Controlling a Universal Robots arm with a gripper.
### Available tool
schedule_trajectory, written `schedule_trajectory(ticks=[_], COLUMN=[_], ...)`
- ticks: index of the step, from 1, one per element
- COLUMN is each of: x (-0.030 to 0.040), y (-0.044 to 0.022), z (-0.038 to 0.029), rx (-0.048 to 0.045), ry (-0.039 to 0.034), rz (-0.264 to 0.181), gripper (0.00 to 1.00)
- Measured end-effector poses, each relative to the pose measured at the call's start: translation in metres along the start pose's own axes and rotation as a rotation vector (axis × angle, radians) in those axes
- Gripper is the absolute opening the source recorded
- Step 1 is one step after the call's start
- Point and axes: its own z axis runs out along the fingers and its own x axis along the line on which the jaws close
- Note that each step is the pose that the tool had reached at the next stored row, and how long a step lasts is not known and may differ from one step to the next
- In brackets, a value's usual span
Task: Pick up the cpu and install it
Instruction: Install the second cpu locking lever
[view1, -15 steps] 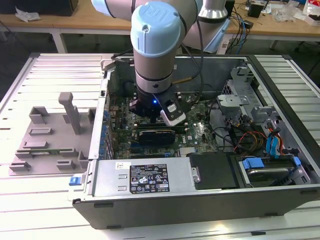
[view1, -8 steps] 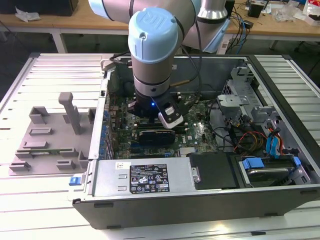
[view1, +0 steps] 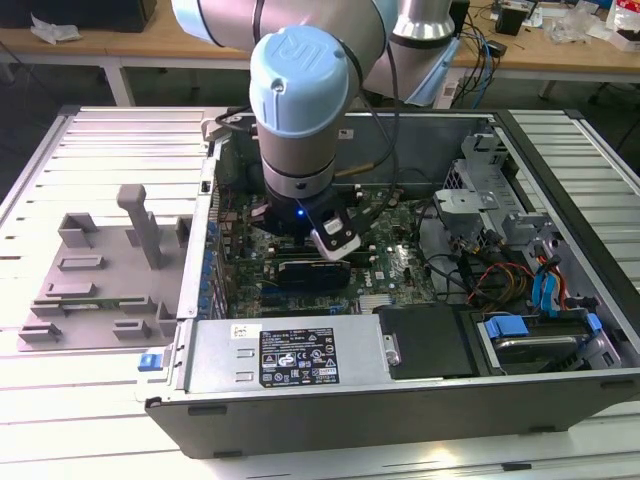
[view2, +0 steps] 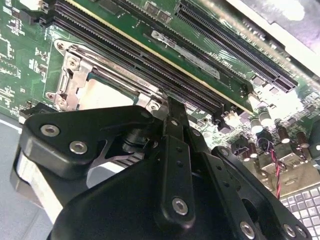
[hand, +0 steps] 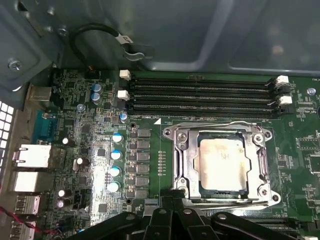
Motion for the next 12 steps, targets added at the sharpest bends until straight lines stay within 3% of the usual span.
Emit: schedule_trajectory(ticks=[6,9,11,12], x=[0.0015,0.0011,0.0006,0.0005], y=[-0.0008,0.0013,0.0044,0.0052], z=[0.0027,-0.0043,-0.0149,-0.017], rx=[-0.0031,-0.0014,0.001,0.001], ry=[-0.0001,-0.0001,0.0,0.0], rz=[0.0,0.0,0.0,0.0], gripper=[0.11,0.11,0.11,0.11])
